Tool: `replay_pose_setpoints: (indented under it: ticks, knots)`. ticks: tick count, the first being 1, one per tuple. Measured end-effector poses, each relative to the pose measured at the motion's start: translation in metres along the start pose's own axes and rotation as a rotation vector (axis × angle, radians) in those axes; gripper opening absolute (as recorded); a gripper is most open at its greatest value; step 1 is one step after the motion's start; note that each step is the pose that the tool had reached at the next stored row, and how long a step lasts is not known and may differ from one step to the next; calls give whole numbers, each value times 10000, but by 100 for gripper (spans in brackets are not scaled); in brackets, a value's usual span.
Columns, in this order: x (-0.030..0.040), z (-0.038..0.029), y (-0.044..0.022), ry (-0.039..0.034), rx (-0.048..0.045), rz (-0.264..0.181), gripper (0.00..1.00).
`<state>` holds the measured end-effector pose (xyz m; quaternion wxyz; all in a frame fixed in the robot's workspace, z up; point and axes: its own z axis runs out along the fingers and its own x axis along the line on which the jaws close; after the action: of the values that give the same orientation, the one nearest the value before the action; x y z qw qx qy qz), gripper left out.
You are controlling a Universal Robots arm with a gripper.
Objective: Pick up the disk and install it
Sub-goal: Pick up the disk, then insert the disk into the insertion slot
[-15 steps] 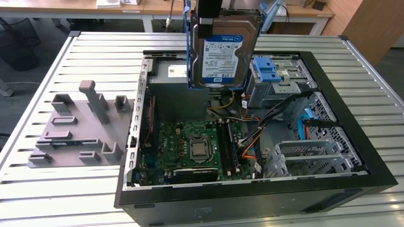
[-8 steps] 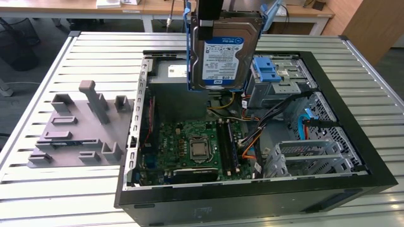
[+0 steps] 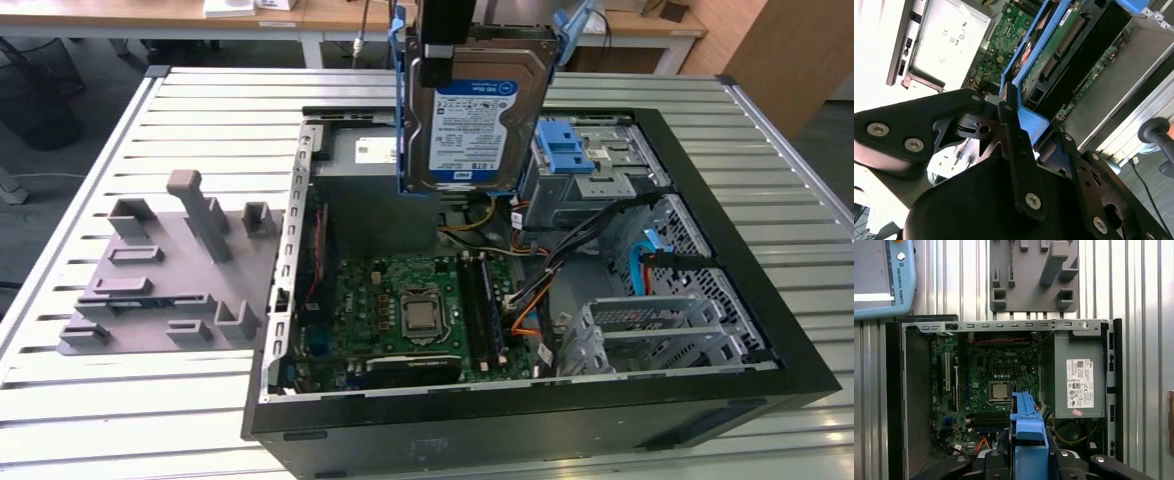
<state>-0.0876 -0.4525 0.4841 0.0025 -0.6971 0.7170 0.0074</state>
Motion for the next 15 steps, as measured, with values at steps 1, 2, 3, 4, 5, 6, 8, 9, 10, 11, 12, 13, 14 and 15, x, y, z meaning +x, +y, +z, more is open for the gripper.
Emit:
replay_pose_setpoints:
  ticks: [1, 2, 3, 4, 5, 6, 8, 9, 10, 11, 12, 13, 14, 15]
  knots:
    - [0, 0, -10, 1, 0, -1, 36]
    - [-1, 0, -20, 1, 0, 0, 36]
    - [-1, -1, -30, 1, 0, 0, 36]
    - [-1, -1, -40, 1, 0, 0, 36]
    - [-1, -1, -43, 1, 0, 0, 36]
    - [-1, -1, -43, 1, -1, 1, 36]
    - [-2, -1, -59, 1, 0, 0, 36]
    - [-2, 0, -72, 0, 0, 0, 36]
    - [-2, -1, -73, 1, 0, 0, 36]
    - [-3, -1, -74, 1, 0, 0, 36]
    - [-2, 0, -74, 0, 0, 1, 36]
    - [-3, -1, -75, 1, 0, 0, 36]
    - [-3, -1, -85, 1, 0, 0, 36]
    - [-3, -1, -96, 1, 0, 0, 36]
